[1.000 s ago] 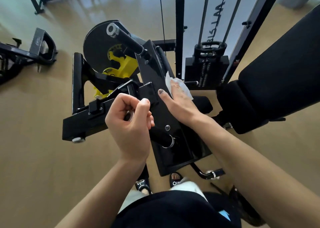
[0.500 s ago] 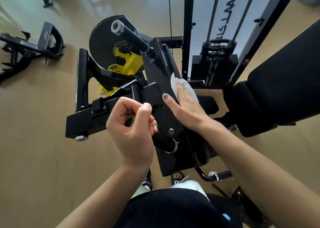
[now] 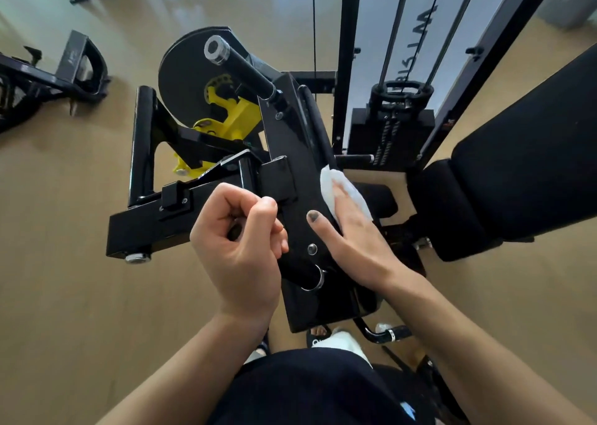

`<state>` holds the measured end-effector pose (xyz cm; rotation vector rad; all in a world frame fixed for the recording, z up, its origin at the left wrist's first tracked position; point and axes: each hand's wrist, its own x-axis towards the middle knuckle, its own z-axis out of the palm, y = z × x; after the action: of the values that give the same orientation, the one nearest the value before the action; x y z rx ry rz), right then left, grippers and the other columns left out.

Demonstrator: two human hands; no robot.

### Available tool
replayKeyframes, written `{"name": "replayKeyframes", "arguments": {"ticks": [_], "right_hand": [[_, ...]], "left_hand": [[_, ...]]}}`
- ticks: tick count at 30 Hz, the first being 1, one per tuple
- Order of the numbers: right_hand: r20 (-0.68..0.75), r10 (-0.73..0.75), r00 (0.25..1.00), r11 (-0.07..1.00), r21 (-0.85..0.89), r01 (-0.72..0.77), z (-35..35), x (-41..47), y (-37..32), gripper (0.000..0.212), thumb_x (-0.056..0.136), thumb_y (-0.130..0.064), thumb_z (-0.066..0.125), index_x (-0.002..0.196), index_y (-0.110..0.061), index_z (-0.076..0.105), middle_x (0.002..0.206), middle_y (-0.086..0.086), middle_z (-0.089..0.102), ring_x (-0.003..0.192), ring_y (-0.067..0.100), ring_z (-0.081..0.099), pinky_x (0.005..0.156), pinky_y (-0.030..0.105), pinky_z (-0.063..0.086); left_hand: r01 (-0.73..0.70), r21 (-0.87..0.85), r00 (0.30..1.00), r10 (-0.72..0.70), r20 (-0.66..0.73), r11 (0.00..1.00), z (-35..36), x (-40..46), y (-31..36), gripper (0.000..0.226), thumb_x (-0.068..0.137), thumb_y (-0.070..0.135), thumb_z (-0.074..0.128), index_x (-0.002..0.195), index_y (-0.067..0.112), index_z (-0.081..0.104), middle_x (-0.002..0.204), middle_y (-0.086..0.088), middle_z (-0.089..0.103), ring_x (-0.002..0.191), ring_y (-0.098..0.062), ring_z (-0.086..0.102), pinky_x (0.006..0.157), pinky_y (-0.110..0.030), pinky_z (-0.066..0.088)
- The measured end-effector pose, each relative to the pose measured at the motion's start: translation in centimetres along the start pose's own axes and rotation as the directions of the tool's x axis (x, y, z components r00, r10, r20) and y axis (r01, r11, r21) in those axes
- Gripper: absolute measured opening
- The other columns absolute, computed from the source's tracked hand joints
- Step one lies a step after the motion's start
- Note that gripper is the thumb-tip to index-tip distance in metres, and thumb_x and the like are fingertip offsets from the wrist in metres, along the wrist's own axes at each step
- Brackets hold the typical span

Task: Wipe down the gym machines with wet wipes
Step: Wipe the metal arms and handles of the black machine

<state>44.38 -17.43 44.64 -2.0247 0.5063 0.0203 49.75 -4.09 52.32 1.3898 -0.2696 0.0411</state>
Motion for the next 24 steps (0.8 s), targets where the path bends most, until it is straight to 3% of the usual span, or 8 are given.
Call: {"name": "replayKeyframes", "arguments": {"ticks": [8,11,14,18,24], "right_hand": [[-0.054,-0.020,0.998,1.000,-0.019,0.019,-0.5,7.1,-0.9,0.080,0.103,-0.059,0.040,0.165,-0.018,0.010,0.172,-0.006,0.008,0.155,0.003,0.001,0.124,0.026,0.001],[-0.087,-0.021,0.996,0.998,-0.065,0.016,-1.1,12.5,-1.5,0.086,0.096,-0.070,0.035,0.163,-0.018,0.020,0.169,0.000,0.021,0.156,0.009,0.009,0.129,0.038,0.008],[-0.066,0.020,0.998,0.999,-0.028,-0.022,-1.5,15.6,-2.3,0.078,0.100,-0.065,0.034,0.163,-0.020,0.021,0.169,0.000,0.021,0.156,0.011,0.010,0.128,0.042,0.011],[-0.078,-0.004,0.997,1.000,0.010,0.005,-1.4,13.4,-2.3,0.081,0.098,-0.068,0.035,0.163,-0.020,0.022,0.170,-0.003,0.017,0.156,0.012,0.012,0.128,0.044,0.013],[-0.004,-0.025,1.000,1.000,-0.006,0.025,-0.9,6.8,0.1,0.079,0.101,-0.064,0.039,0.165,-0.025,0.012,0.171,-0.014,0.008,0.154,-0.001,0.003,0.126,0.033,0.009]], "left_hand": [[0.003,-0.014,1.000,-0.003,-0.003,1.000,0.0,-0.1,-0.1,0.024,0.084,-0.007,0.052,0.065,0.008,0.047,0.049,-0.001,0.046,0.037,-0.018,0.038,0.045,-0.027,0.037],[-0.013,-0.001,1.000,0.013,0.026,1.000,0.0,0.0,-0.1,0.024,0.085,-0.008,0.051,0.066,0.006,0.047,0.049,-0.001,0.046,0.037,-0.017,0.039,0.044,-0.028,0.037],[-0.021,0.013,0.999,0.020,0.038,1.000,0.0,0.1,0.1,0.025,0.085,-0.010,0.049,0.067,0.006,0.046,0.049,-0.002,0.046,0.036,-0.018,0.040,0.042,-0.029,0.037],[-0.014,0.007,0.998,0.014,0.053,1.000,-0.4,0.2,0.0,0.028,0.084,-0.011,0.048,0.067,0.010,0.047,0.050,-0.003,0.045,0.035,-0.018,0.040,0.042,-0.029,0.037],[-0.020,0.012,0.996,0.019,0.085,1.000,-0.5,0.3,0.2,0.025,0.083,-0.002,0.053,0.065,0.014,0.045,0.050,-0.009,0.042,0.035,-0.017,0.039,0.043,-0.028,0.036]]}}
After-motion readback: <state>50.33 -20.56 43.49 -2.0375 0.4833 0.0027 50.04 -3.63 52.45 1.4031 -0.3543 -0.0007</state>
